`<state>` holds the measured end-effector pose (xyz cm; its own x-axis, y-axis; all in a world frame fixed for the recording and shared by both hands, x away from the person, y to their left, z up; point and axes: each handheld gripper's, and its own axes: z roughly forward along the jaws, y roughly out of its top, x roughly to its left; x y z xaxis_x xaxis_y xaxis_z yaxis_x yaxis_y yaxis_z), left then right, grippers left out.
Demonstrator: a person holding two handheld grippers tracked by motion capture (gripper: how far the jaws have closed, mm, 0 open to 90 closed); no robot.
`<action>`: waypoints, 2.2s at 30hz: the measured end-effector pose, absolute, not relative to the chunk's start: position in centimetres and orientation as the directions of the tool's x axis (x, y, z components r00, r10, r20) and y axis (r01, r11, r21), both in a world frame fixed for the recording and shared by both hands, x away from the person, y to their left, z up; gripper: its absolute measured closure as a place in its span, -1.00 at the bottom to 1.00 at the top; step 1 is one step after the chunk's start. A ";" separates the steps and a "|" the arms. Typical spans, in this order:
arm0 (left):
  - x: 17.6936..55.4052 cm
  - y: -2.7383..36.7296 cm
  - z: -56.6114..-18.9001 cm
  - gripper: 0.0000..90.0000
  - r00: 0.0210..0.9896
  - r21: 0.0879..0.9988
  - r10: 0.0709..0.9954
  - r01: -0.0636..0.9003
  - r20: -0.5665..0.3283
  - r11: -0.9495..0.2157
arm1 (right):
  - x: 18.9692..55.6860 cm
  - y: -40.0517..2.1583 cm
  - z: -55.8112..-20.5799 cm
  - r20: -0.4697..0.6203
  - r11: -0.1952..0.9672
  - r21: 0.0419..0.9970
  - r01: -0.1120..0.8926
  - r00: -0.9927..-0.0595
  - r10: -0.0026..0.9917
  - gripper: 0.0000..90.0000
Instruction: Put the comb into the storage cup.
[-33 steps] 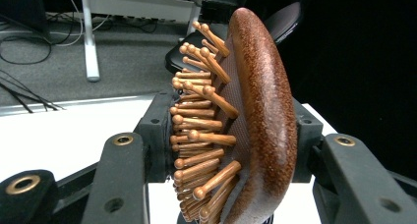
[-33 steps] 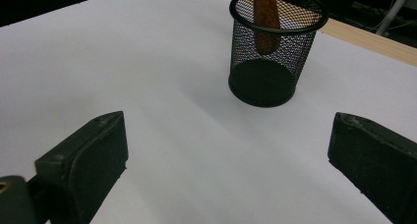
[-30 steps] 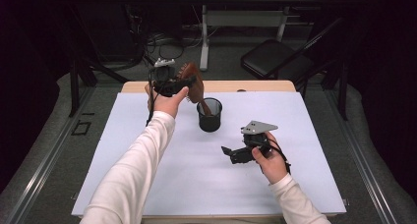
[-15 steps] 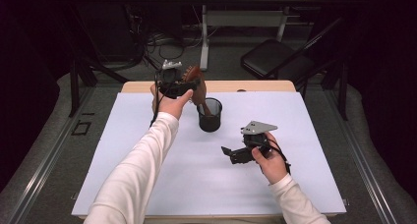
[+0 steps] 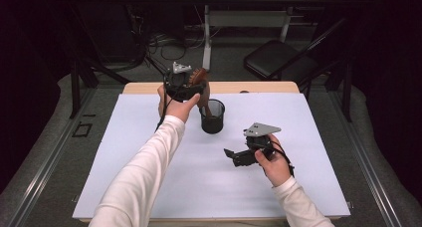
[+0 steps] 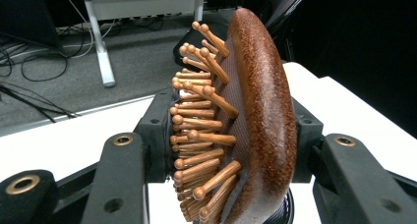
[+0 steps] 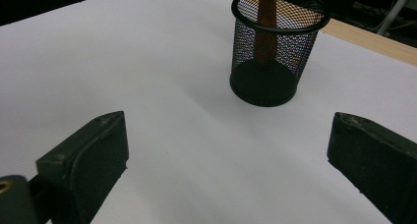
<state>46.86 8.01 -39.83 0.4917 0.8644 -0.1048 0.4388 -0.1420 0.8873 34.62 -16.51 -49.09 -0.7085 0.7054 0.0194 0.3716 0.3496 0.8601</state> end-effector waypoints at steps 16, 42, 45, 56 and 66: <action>47.2 7.2 -40.2 0.10 0.485 0.888 0.872 0.426 -0.065 -0.171 | 34.6 -16.5 -49.0 0.022 0.344 0.863 0.370 -0.709 0.705 -0.96; 46.4 6.0 -40.2 0.10 0.532 0.892 0.845 0.358 0.050 -0.277 | 34.7 -16.5 -49.2 0.020 0.351 0.859 0.372 -0.709 0.705 -0.96; 46.2 5.7 -40.3 0.10 0.540 0.891 0.839 0.344 0.070 -0.296 | 34.7 -16.5 -49.1 0.020 0.349 0.860 0.373 -0.707 0.706 -0.96; 45.2 4.7 -40.6 0.10 0.572 0.884 0.806 0.285 0.153 -0.370 | 34.7 -16.4 -49.2 0.018 0.352 0.858 0.373 -0.708 0.706 -0.96; 44.6 4.0 -40.7 0.09 0.585 0.872 0.784 0.253 0.206 -0.418 | 34.7 -16.5 -49.2 0.019 0.352 0.858 0.374 -0.708 0.706 -0.96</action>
